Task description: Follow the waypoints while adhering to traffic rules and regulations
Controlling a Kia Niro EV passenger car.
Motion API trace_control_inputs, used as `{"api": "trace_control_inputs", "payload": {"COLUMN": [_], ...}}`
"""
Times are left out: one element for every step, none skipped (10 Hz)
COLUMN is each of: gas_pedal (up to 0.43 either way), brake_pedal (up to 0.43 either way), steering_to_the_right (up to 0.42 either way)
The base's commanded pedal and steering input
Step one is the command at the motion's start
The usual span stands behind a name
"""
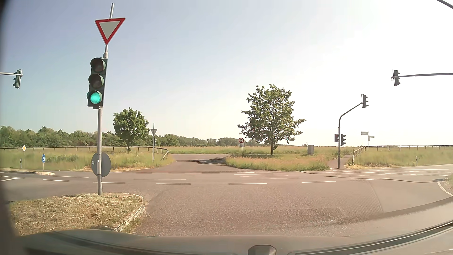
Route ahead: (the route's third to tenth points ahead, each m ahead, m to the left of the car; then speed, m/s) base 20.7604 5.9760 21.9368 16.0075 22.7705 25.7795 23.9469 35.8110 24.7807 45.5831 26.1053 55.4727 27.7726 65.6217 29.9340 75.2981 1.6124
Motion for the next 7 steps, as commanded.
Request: {"api": "trace_control_inputs", "payload": {"gas_pedal": [0.480,0.480,0.480,0.480,0.480,0.480,0.480], "brake_pedal": [0.018,0.018,0.018,0.018,0.018,0.018,0.018], "steering_to_the_right": [-0.043,-0.042,-0.042,-0.041,-0.041,-0.041,-0.046]}}
